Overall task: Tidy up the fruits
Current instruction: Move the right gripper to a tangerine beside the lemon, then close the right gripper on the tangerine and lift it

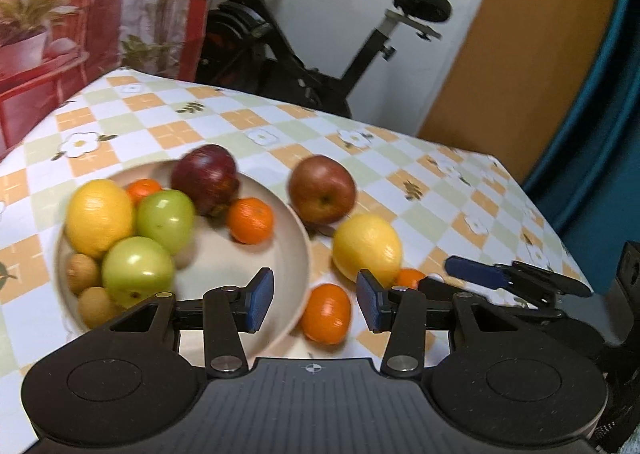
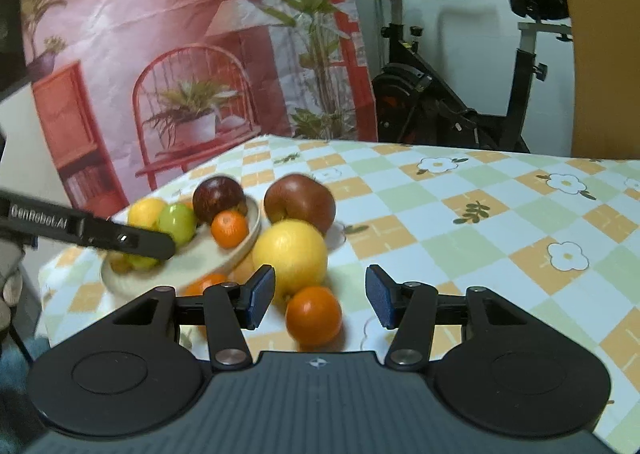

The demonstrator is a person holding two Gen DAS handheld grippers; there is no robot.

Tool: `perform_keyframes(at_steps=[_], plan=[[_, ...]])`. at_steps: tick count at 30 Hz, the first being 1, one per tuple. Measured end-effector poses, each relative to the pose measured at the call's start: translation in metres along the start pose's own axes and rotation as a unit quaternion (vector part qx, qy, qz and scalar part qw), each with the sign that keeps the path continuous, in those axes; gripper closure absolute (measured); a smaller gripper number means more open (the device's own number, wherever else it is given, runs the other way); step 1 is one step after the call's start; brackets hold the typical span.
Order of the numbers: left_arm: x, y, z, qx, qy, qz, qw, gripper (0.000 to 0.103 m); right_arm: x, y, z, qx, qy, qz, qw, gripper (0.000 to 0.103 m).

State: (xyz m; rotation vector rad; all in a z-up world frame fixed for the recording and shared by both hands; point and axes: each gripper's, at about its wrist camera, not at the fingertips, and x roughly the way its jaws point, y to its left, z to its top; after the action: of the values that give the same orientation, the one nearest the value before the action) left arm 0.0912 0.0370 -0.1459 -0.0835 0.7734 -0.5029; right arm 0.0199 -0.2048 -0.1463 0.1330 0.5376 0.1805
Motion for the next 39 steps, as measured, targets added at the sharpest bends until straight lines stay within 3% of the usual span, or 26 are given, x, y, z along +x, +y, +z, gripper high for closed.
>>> perform_keyframes(at_steps=[7,15,24,39], plan=[[0.015,-0.022,0.003,0.009,0.022,-0.023,0.9994,0.056,0.010,0.005,-0.007,-0.026,0.023,0.002,0.999,0.049],[0.042,-0.051,0.007,0.019,0.066,-0.055,0.9961,0.056,0.022,0.000,-0.006,-0.015,0.049,0.009,0.999,0.050],[0.063,-0.069,0.007,0.014,0.094,-0.056,0.9939,0.056,0.026,-0.001,-0.007,-0.015,0.066,0.016,0.998,0.064],[0.077,-0.059,0.002,-0.021,0.108,-0.045,0.9929,0.064,0.021,0.001,-0.009,-0.018,0.069,0.049,0.996,0.065]])
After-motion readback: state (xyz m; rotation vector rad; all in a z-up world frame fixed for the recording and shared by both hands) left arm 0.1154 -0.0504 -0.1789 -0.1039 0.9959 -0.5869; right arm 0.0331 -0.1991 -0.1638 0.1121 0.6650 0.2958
